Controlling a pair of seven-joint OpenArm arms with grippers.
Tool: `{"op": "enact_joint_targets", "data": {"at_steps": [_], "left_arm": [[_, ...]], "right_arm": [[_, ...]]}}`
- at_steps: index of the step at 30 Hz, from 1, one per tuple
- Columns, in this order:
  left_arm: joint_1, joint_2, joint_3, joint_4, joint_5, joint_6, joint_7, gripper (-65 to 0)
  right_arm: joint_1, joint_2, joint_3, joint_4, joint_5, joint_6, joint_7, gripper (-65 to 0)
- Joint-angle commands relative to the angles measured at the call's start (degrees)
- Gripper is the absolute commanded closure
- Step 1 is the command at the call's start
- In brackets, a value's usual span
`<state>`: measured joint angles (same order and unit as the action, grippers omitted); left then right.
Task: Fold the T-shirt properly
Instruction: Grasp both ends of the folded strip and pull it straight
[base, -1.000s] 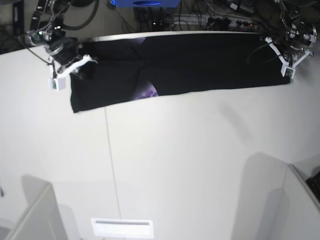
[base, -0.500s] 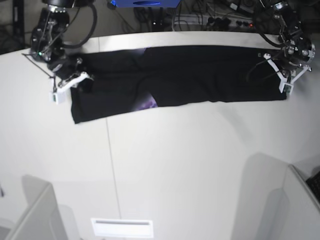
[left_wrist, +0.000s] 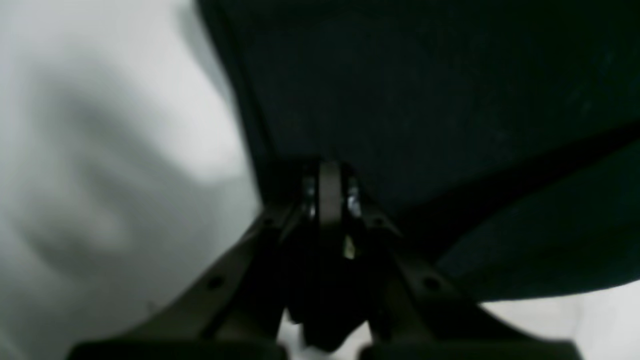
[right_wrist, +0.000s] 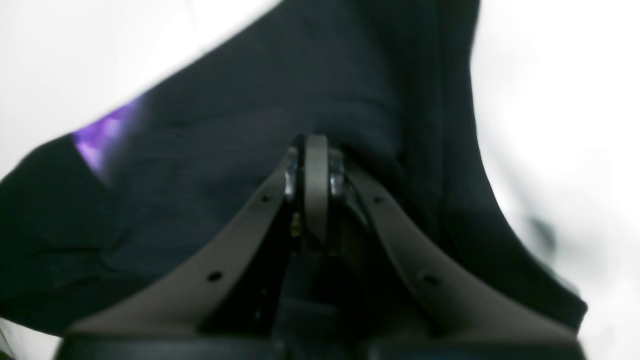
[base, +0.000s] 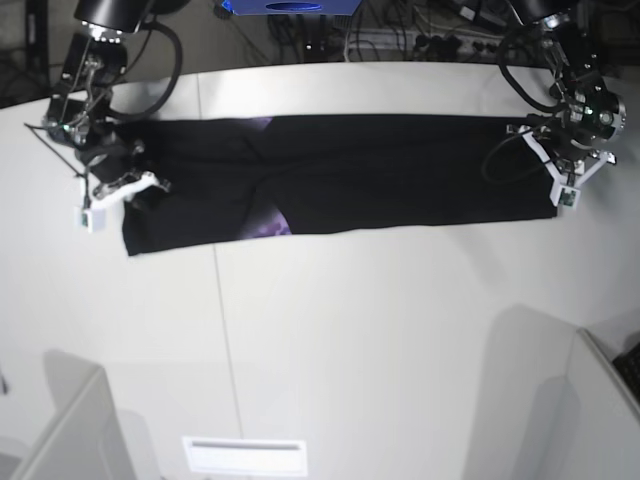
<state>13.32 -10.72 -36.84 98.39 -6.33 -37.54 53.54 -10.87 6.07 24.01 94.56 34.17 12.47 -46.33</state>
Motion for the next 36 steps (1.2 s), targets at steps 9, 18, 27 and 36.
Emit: {"op": "enact_joint_targets", "data": {"at_steps": [9, 18, 27, 36], "left_arm": [[0.1, -0.7, -15.9, 7.9, -11.8, -2.5, 10.7, 0.0], [10.5, -0.7, -23.5, 7.0, -30.0, -2.5, 11.4, -46.4], [7.6, -1.4, -21.1, -1.9, -31.0, -2.5, 10.4, -65.0], [5.0, -2.1, -10.4, -11.6, -31.0, -2.5, 0.6, -63.7]], "right_arm": [[-0.8, -0.7, 0.4, 10.8, 0.9, 0.4, -3.2, 0.0], [-1.6, -2.7, 0.0, 11.2, 0.9, 0.4, -5.1, 0.0], [-2.4, -3.6, 0.0, 11.2, 0.9, 0.4, -5.1, 0.0], [-2.6, -3.6, 0.0, 11.2, 0.9, 0.5, -5.1, 0.0]]}}
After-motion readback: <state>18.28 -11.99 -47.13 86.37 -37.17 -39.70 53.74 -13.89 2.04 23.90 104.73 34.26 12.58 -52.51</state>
